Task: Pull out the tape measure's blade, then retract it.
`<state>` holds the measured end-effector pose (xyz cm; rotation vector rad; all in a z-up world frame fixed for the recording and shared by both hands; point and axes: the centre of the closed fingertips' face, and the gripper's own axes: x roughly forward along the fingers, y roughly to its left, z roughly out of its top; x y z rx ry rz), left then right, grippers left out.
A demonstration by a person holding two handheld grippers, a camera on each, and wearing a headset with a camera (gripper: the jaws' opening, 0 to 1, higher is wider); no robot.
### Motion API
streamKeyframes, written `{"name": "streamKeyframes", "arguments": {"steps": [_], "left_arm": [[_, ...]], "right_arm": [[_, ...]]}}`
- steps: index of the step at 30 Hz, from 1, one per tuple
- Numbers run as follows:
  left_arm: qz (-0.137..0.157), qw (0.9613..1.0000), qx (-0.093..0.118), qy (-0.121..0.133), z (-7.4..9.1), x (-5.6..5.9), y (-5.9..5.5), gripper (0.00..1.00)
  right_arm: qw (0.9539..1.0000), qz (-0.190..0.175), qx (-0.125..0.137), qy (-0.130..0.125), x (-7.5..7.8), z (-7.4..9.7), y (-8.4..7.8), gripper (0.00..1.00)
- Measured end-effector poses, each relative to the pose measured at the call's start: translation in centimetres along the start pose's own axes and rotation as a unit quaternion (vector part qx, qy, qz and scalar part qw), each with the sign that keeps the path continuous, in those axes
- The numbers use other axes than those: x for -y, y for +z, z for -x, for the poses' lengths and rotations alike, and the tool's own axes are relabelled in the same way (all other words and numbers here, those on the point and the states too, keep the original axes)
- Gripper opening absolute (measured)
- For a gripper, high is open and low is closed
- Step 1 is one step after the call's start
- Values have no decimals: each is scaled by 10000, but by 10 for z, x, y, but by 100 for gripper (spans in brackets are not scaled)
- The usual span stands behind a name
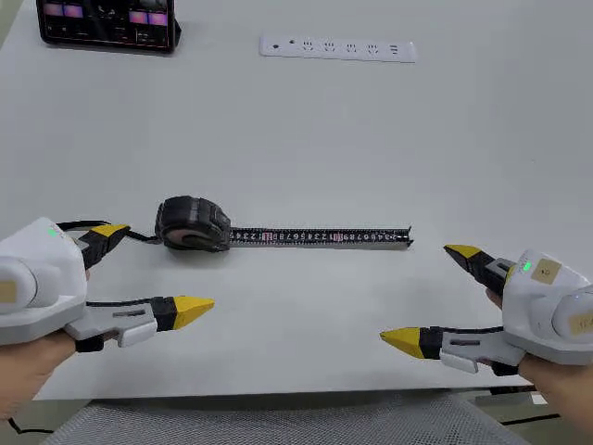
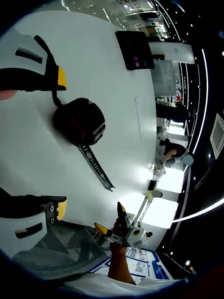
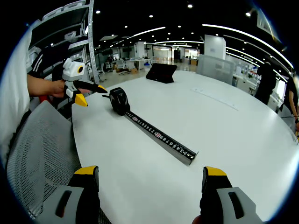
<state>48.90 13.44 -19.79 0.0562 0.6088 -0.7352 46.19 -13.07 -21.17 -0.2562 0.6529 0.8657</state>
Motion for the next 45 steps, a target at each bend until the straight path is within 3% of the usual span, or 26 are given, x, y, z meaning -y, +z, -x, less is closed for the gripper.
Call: {"name": "streamKeyframes", "arguments": {"steps": [12,15,25,45], "left_arm": [[235,9997,110,13,-12,-3,6,90],[489,9985,248,-5,-15,-5,9,90],[820,9960,363,40,-21,-10,11,89],[924,9950,387,-14,-31,-6,13,88]], "right_arm": [[10000,7,13,-23,4,0,2,90],[10000,17,5,-32,5,0,3,90],[10000,-51,38,-69,12,1,3,90],[9999,-76,46,-73,12,2,2,89]]}}
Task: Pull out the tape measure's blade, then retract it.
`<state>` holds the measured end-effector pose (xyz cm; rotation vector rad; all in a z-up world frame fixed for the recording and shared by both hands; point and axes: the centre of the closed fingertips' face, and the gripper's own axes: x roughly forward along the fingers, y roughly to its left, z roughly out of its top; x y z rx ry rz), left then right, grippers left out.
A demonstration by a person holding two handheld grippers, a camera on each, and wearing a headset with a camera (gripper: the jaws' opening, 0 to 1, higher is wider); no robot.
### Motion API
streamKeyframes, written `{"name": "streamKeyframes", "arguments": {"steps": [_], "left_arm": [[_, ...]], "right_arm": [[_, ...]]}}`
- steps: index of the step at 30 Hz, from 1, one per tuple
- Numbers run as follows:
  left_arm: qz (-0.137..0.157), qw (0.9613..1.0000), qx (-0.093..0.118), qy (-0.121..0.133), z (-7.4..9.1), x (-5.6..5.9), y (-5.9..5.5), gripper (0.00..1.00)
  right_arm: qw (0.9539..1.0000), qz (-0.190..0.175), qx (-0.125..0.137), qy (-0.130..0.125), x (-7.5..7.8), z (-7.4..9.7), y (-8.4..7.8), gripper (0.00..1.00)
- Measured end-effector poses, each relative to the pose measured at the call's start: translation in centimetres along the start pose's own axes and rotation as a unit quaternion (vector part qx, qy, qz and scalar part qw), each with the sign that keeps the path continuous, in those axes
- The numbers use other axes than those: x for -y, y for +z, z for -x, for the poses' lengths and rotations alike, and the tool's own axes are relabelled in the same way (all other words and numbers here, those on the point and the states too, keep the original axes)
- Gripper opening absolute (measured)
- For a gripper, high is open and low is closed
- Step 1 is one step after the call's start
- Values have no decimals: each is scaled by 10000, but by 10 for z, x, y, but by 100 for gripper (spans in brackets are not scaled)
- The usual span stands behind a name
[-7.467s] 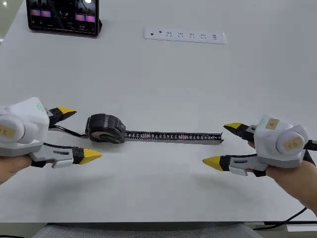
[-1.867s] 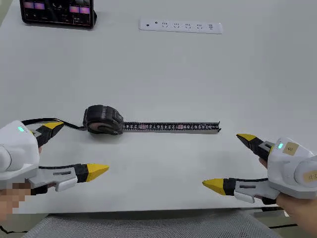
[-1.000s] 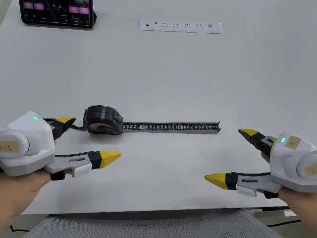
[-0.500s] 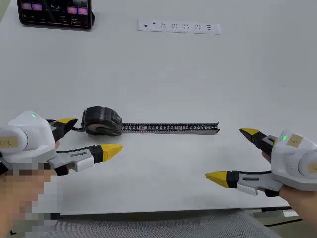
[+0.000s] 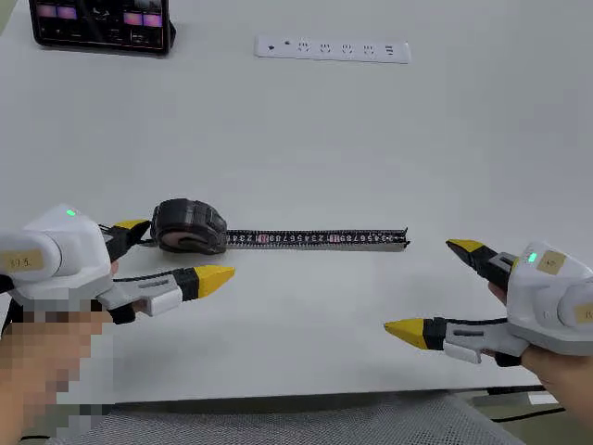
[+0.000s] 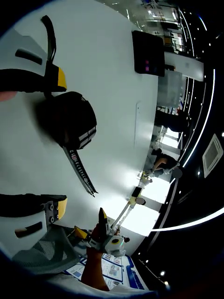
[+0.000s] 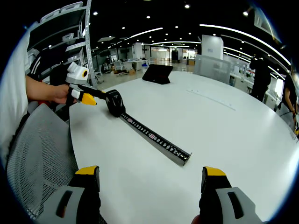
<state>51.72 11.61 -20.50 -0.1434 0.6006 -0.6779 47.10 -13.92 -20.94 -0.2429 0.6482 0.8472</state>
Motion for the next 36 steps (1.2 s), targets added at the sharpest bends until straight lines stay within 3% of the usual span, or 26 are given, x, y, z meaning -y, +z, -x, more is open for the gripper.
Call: {"name": "streamKeyframes", "arguments": {"steps": [14,36], "left_arm": [[33,10000,36,57,-1,2,1,89],[184,9979,92,613,-6,-6,2,80]], "right_arm": [[9999,53,-40,77,0,-1,1,85],[9957,740,-391,391,37,-12,11,62]]}}
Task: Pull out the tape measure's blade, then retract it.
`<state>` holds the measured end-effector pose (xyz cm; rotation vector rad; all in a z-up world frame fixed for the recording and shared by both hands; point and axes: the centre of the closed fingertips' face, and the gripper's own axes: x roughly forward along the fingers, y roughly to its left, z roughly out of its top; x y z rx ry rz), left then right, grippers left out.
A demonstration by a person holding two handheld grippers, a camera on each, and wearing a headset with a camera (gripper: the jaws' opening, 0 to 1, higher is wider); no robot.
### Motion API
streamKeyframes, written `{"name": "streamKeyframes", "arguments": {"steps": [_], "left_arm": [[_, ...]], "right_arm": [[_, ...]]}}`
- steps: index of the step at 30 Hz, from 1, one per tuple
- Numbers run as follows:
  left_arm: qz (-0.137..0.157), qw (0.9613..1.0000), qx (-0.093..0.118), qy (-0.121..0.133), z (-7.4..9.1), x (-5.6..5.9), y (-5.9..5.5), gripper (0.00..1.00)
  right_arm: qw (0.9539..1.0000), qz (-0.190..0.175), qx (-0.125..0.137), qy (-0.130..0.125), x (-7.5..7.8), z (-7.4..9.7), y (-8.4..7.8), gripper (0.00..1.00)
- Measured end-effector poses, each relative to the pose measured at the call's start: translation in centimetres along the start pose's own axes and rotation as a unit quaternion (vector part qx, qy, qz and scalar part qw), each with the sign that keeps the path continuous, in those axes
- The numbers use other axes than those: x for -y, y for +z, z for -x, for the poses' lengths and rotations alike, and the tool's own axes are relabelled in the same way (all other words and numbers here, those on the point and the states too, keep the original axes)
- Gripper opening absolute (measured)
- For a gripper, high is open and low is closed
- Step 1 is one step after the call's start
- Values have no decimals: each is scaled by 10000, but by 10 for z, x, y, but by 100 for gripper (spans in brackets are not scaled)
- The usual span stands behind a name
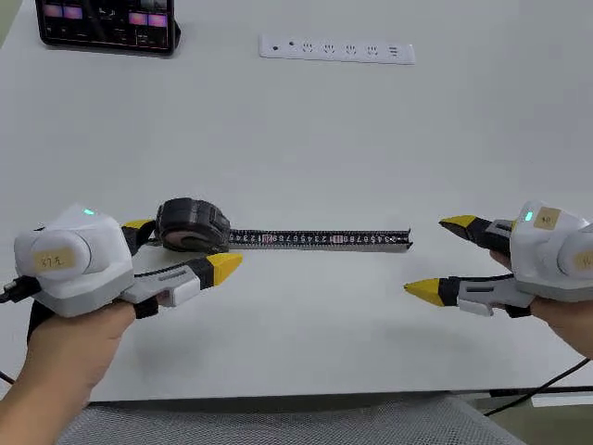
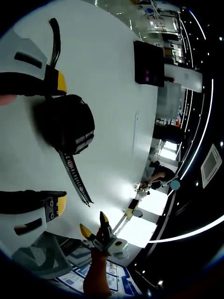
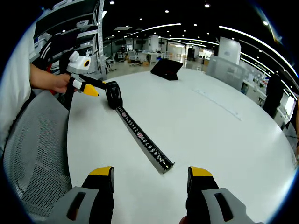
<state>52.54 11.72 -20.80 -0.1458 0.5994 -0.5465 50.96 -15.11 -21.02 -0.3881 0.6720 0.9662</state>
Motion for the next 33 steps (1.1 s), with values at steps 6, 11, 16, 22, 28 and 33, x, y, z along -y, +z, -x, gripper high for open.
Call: {"name": "streamKeyframes", "arguments": {"steps": [6,11,16,22,28,33], "left_arm": [[1,10000,5,86,-1,-1,-1,80],[35,9998,12,214,-5,-1,-1,80],[76,9994,12,348,-8,-3,-1,80],[173,9986,22,502,-11,-6,0,79],[245,9976,27,648,-15,-8,1,79],[255,9965,18,792,-18,-10,0,78]], "right_arm": [[9997,141,-146,131,6,-4,-3,60],[9987,337,-274,259,12,-7,-4,56],[9973,528,-379,348,18,-9,-4,51],[9957,658,-483,430,25,-12,-6,49],[9936,778,-592,563,28,-15,-9,44],[9921,829,-668,663,30,-17,-10,43]]}}
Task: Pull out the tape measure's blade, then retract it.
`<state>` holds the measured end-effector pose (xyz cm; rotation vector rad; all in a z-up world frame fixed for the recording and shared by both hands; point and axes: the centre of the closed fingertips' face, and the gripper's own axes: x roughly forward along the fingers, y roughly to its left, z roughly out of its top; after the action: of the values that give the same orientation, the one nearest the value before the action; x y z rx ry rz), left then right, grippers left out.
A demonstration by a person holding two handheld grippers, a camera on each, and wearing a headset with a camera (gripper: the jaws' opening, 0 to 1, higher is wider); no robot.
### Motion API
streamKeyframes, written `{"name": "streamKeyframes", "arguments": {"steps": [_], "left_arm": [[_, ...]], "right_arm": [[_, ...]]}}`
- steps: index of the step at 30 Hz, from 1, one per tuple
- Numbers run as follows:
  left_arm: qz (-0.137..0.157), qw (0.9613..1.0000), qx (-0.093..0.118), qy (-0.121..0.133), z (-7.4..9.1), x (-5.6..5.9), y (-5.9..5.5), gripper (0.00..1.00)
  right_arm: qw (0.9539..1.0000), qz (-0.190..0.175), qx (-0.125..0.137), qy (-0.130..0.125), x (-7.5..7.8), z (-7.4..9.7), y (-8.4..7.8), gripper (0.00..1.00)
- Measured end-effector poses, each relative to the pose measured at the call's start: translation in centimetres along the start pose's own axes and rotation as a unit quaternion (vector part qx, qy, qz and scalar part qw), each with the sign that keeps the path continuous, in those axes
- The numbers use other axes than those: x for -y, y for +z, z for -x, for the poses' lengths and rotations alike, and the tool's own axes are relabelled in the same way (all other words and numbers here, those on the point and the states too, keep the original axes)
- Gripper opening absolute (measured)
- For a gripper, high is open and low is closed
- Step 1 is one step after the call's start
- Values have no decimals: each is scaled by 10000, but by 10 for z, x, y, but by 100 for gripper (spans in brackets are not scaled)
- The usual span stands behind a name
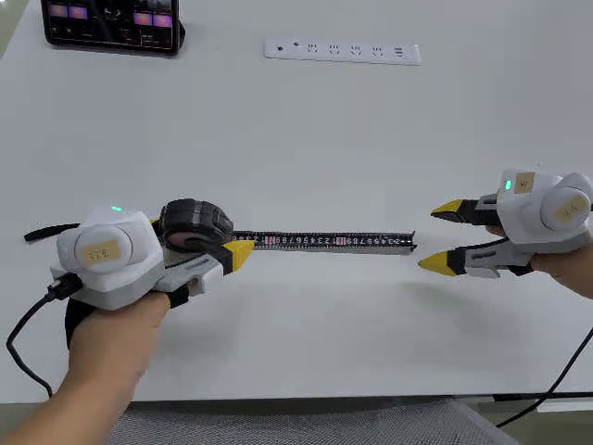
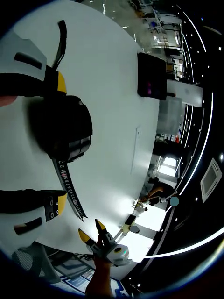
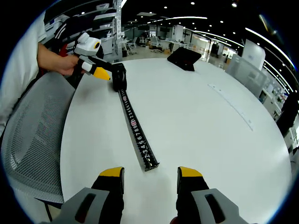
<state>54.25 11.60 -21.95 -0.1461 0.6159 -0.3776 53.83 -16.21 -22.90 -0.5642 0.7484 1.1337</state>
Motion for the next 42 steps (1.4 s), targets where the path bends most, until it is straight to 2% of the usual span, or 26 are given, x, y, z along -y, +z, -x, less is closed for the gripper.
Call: {"name": "streamKeyframes", "arguments": {"steps": [11,16,26,42], "left_arm": [[100,9994,34,341,-4,-7,-1,73],[192,9985,66,500,-5,-11,0,68],[395,9963,56,765,-9,-16,1,66],[420,9949,33,921,-10,-22,0,60]], "right_arm": [[9989,235,-280,289,-2,-10,-6,40],[9984,305,-312,353,0,-12,-4,38],[9974,418,-372,446,3,-15,-4,34],[9952,571,-520,596,4,-22,-5,31]]}}
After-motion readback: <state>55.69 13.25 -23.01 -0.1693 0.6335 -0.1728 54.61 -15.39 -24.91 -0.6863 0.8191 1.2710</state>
